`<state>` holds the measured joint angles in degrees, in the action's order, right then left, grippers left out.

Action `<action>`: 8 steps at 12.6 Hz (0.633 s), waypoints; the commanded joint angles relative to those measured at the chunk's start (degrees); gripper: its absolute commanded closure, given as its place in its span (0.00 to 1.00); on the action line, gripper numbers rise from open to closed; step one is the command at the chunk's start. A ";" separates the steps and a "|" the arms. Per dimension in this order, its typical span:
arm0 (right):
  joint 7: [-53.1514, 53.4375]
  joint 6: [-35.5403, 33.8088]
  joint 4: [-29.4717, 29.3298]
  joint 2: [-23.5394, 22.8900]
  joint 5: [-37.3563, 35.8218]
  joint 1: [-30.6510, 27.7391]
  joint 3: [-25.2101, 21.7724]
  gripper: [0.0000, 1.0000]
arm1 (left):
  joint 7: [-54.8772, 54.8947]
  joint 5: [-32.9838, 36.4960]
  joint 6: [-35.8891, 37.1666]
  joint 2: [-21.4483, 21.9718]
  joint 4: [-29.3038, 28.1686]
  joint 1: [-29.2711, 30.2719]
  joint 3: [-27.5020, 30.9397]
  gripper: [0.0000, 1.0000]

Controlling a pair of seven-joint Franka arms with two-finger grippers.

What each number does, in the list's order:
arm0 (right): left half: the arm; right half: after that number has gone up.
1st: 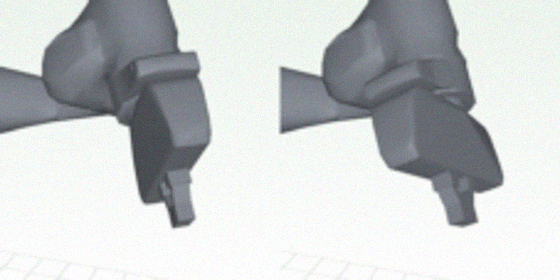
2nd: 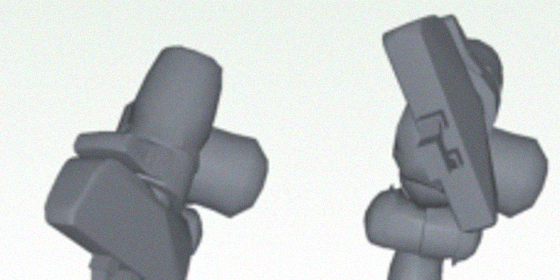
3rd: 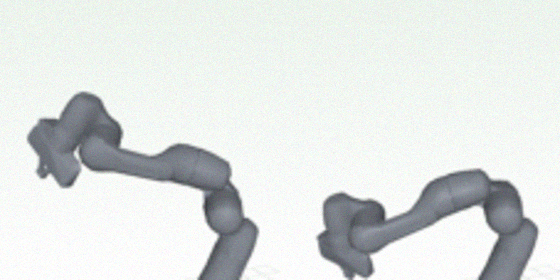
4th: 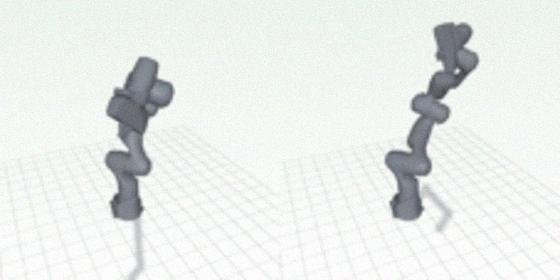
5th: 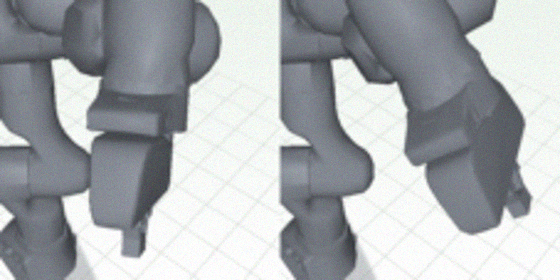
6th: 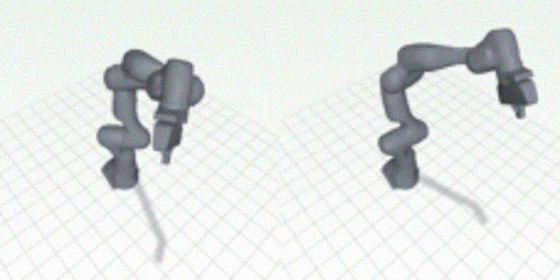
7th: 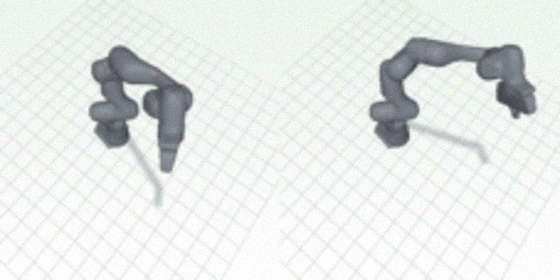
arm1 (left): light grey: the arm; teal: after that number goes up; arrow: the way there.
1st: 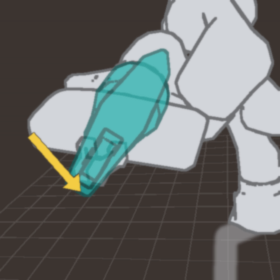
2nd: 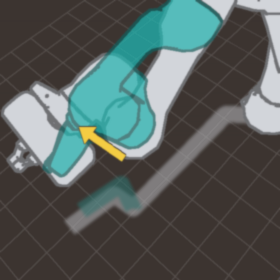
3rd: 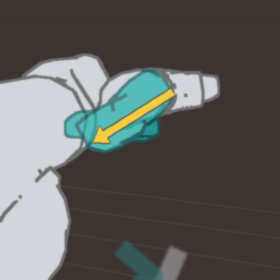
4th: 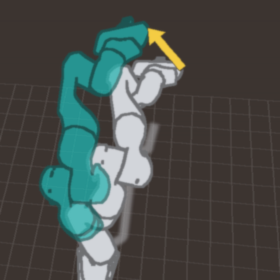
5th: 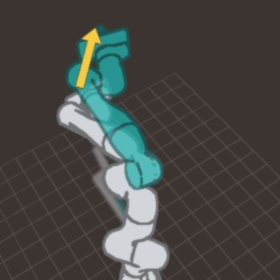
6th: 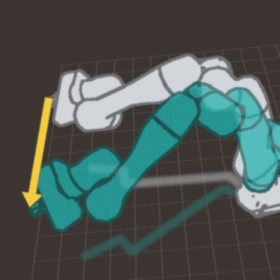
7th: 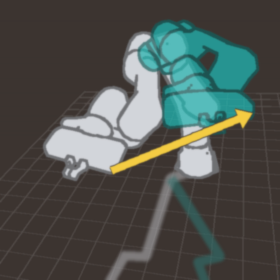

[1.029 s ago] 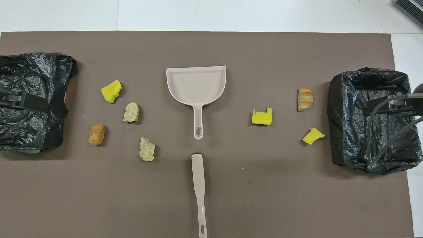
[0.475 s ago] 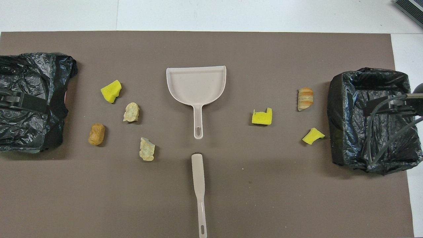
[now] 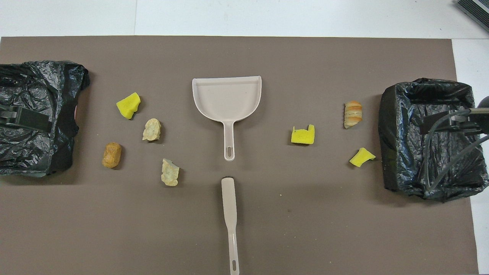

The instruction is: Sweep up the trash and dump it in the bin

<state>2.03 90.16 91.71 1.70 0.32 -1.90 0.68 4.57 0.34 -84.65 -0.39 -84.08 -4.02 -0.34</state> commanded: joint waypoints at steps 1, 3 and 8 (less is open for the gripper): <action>-1.06 0.37 0.48 0.41 -0.15 -0.12 -0.15 0.00 | -0.44 -0.60 0.88 1.18 -0.73 0.33 0.08 0.00; -1.06 0.37 0.48 0.41 -0.15 -0.03 -0.15 0.00 | -0.44 -0.60 0.80 1.18 -0.73 0.24 0.08 0.00; -1.06 0.37 0.48 0.41 -0.14 -0.12 -0.06 0.00 | -0.35 -0.60 0.45 1.09 -0.73 1.47 0.08 0.00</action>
<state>2.03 90.16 91.71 1.70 0.32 -1.90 0.68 4.51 0.34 -84.61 -0.28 -84.08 -3.17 -0.12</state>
